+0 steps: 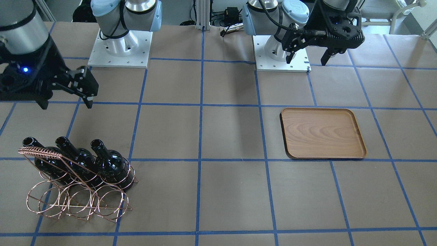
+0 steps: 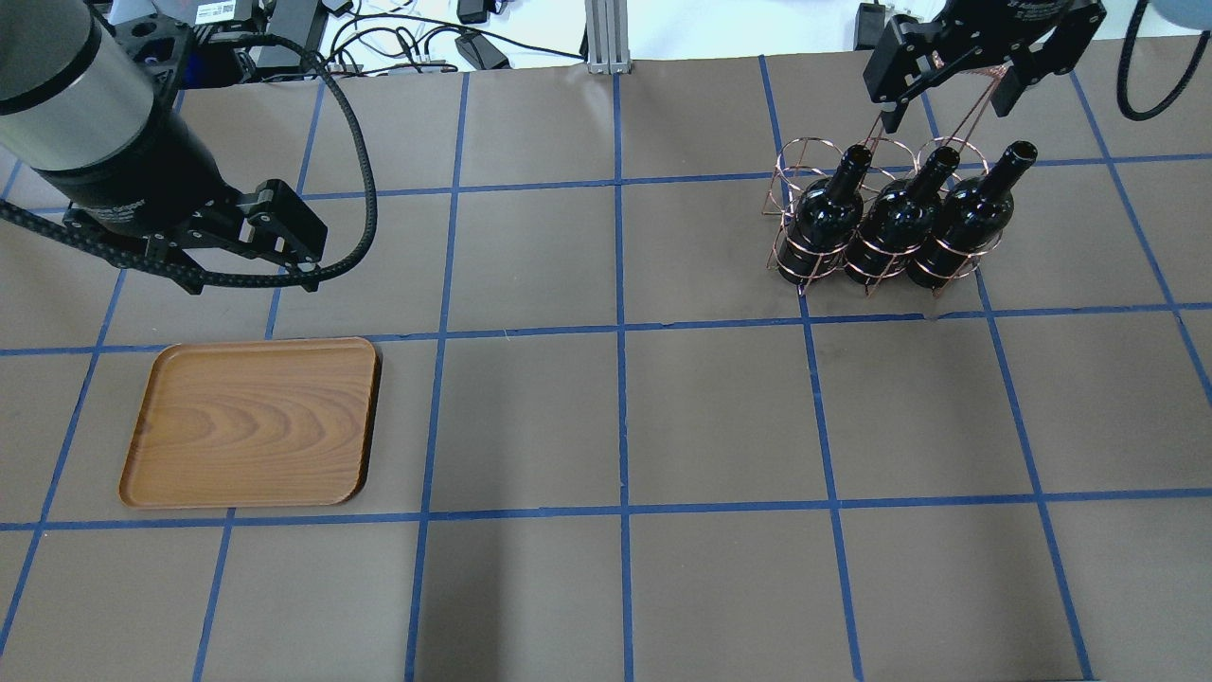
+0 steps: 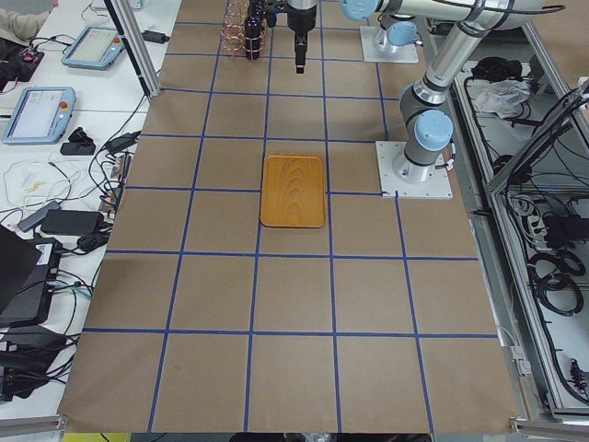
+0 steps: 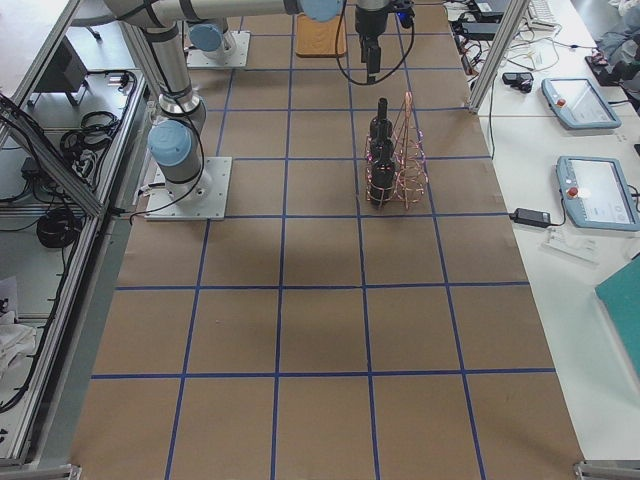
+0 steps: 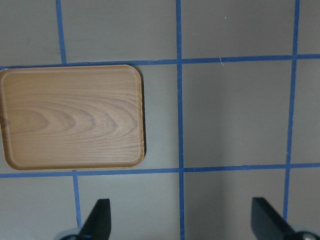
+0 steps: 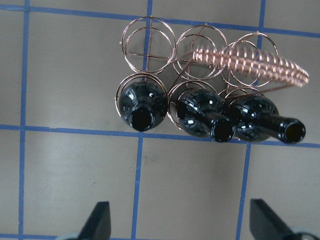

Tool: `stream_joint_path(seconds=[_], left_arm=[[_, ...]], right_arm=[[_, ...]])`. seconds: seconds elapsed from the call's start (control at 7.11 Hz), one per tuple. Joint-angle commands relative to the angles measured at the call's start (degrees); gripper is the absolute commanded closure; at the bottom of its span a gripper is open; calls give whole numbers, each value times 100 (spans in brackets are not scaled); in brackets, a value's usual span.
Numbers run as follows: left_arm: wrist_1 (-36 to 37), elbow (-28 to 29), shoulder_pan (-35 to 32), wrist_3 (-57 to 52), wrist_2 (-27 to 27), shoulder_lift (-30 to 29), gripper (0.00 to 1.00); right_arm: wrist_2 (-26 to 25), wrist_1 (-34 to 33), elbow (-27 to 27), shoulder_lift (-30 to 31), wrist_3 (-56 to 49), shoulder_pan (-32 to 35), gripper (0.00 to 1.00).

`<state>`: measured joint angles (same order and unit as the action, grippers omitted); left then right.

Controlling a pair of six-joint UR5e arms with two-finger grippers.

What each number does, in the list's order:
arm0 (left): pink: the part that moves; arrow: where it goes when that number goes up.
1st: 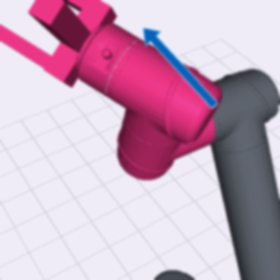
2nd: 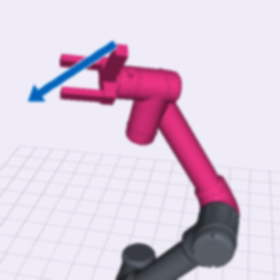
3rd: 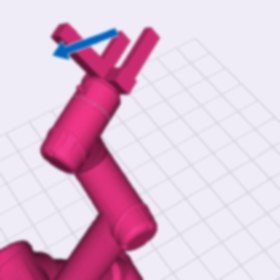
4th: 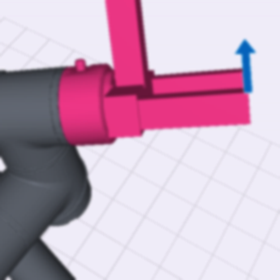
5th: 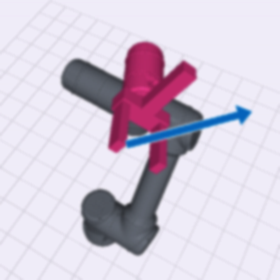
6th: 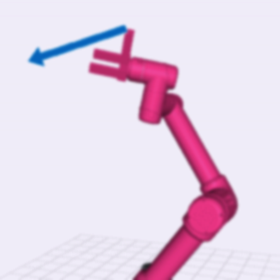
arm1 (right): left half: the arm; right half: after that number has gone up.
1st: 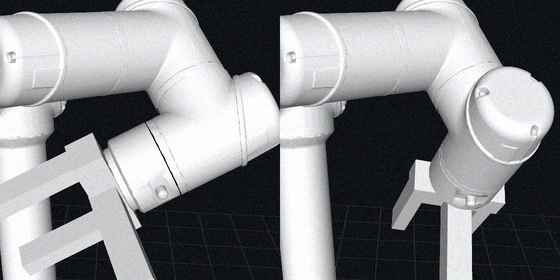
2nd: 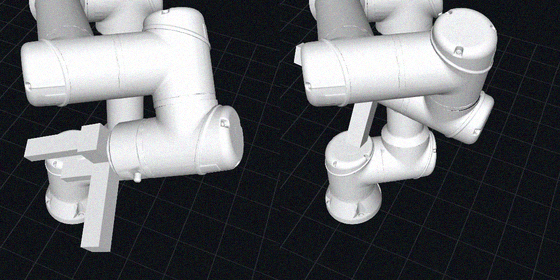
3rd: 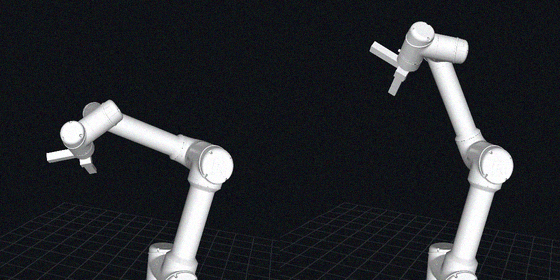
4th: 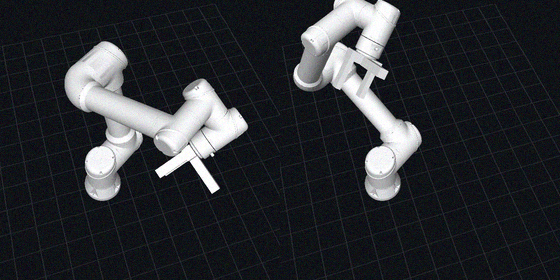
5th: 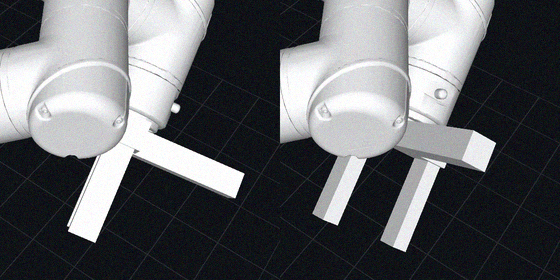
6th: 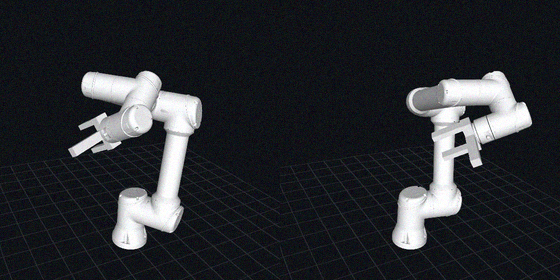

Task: Take wine from basket and place on tray
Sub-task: 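Lower the right gripper onto the nearest bottle's neck and grasp it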

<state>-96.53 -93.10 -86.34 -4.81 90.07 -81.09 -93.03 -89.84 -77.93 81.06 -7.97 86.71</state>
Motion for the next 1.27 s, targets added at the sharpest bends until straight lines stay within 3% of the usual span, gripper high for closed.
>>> stream_joint_path(seconds=[0.0, 0.56, 0.84, 1.12], left_arm=[[-6, -6, 3, 6, 20, -3, 0], [-32, -23, 3, -2, 11, -3, 0], [-24, -41, 47, -11, 37, 14, 0], [-24, -93, 47, -20, 29, 23, 0]], right_arm=[[30, -147, -11, -415, -326, -302, 6], [39, -497, -345, -784, -372, -524, 11], [65, -674, -354, -1013, -311, -524, 27], [57, -666, -354, -1005, -284, -524, 54]])
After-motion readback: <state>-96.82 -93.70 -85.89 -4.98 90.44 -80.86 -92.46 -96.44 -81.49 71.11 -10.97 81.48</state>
